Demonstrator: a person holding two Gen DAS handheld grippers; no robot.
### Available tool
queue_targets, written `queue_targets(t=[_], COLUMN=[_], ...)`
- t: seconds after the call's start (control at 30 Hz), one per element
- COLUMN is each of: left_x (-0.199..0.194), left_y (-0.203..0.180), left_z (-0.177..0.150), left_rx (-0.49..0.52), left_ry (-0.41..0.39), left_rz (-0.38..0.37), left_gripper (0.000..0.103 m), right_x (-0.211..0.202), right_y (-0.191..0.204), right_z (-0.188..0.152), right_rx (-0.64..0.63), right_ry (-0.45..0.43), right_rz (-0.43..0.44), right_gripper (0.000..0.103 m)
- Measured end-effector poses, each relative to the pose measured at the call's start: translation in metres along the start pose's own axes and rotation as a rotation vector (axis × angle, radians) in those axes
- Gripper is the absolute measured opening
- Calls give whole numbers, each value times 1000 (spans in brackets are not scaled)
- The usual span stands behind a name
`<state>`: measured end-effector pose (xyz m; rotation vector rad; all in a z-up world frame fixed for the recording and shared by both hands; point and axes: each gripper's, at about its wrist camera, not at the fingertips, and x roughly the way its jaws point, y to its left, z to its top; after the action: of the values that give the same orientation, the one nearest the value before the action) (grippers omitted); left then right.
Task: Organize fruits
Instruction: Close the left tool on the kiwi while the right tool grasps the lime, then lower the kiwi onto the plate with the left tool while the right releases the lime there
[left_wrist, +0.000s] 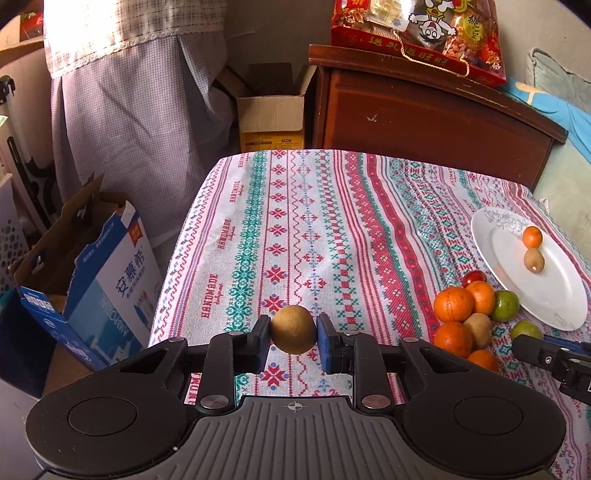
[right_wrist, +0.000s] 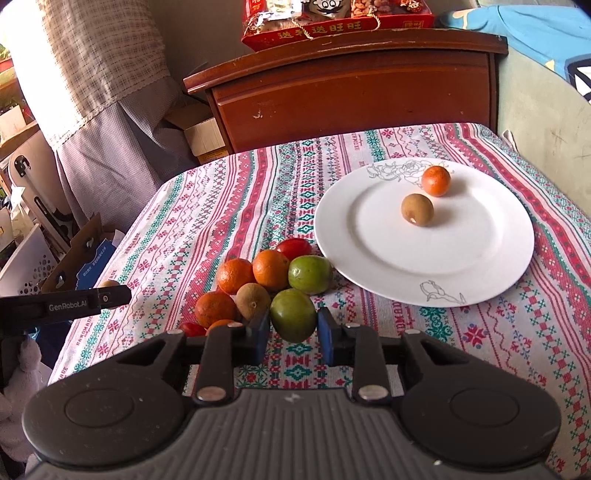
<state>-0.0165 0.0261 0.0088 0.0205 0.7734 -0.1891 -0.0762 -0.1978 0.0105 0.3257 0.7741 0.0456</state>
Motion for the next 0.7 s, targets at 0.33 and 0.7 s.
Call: queue_targets(t=[0.33, 0.7], left_x=[-13, -14], left_y=[-26, -71], left_z=[16, 38], left_rx=[4, 32], left_ry=[-46, -66], left_rz=[-95, -224], left_gripper=[24, 24], right_x=[-12, -28], right_y=[-12, -44], right_z=[14, 43], right_rx=[59, 160], right_ry=[-45, -81], right_rz=[10, -9], right_gripper=[28, 28])
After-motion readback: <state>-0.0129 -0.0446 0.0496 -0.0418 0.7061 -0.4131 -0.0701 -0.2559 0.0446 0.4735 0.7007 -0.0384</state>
